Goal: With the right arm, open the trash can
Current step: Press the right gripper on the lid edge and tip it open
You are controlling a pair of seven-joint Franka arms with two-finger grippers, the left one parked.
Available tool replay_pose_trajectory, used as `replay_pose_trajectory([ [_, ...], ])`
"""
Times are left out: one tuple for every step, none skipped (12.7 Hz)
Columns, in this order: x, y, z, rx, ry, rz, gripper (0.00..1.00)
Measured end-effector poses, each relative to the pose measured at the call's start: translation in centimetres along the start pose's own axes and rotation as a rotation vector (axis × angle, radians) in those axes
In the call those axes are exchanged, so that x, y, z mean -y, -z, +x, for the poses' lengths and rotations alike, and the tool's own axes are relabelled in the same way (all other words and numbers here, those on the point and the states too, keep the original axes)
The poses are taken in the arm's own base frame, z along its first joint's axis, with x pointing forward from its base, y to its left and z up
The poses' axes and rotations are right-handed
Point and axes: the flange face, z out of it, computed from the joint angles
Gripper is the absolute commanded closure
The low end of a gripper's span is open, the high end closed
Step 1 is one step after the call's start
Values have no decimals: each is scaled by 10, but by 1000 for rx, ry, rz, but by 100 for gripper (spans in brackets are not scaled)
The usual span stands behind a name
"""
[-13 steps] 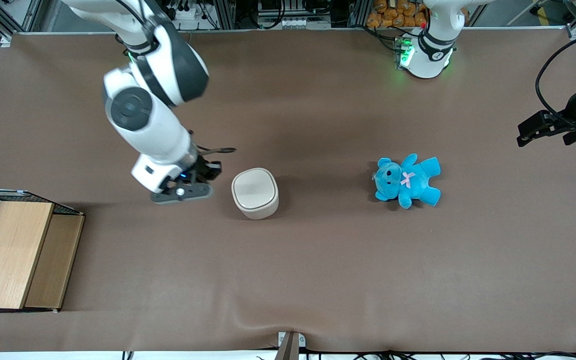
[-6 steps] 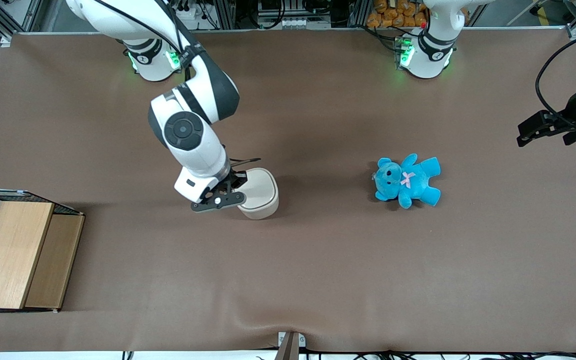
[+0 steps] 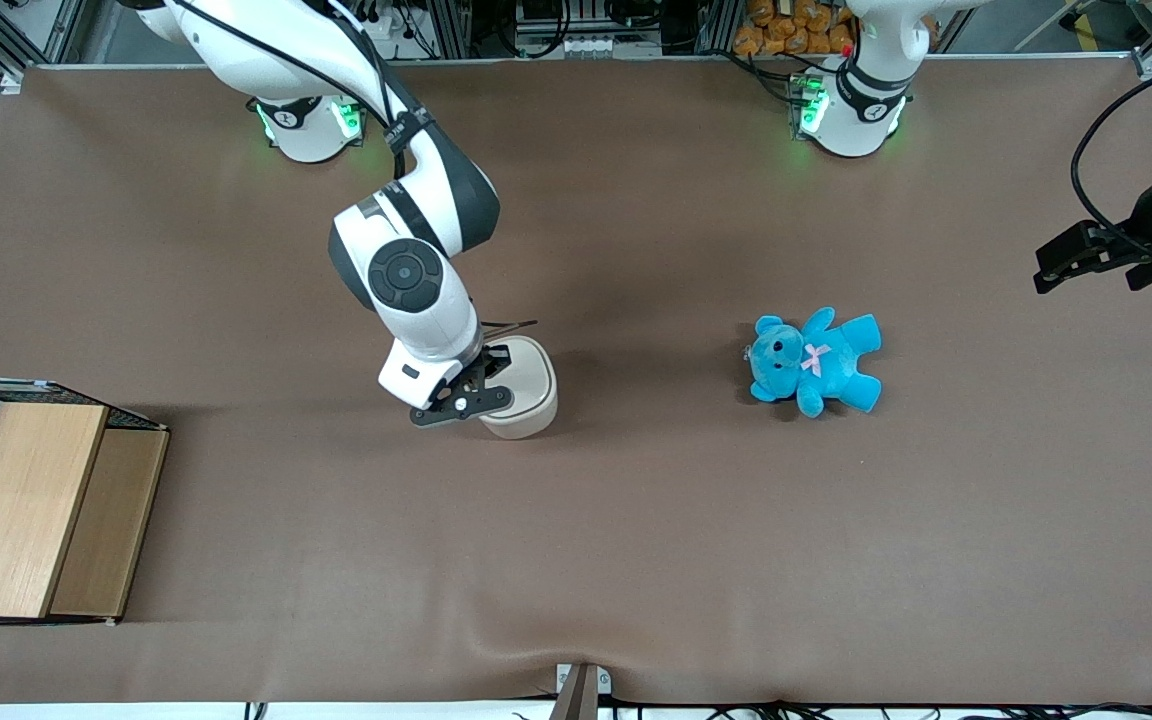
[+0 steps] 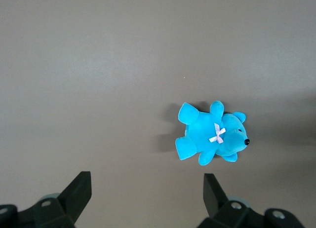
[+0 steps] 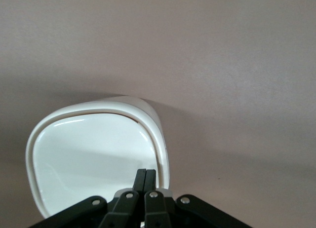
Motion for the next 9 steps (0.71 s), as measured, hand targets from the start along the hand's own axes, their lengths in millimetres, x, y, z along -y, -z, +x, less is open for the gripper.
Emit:
replay_pose_trajectory([
  [0, -2, 0, 0, 2, -5, 100],
  [0, -3, 0, 1, 3, -9, 100],
  [0, -5, 1, -2, 2, -10, 100],
  [0, -7, 2, -7, -1, -9, 100],
  [1, -10, 2, -9, -5, -8, 100],
  [1, -14, 3, -12, -7, -7, 100],
  [1, -16, 4, -13, -8, -7, 100],
  [1, -16, 4, -13, -9, -7, 100],
  [1, -16, 4, -13, -10, -7, 100],
])
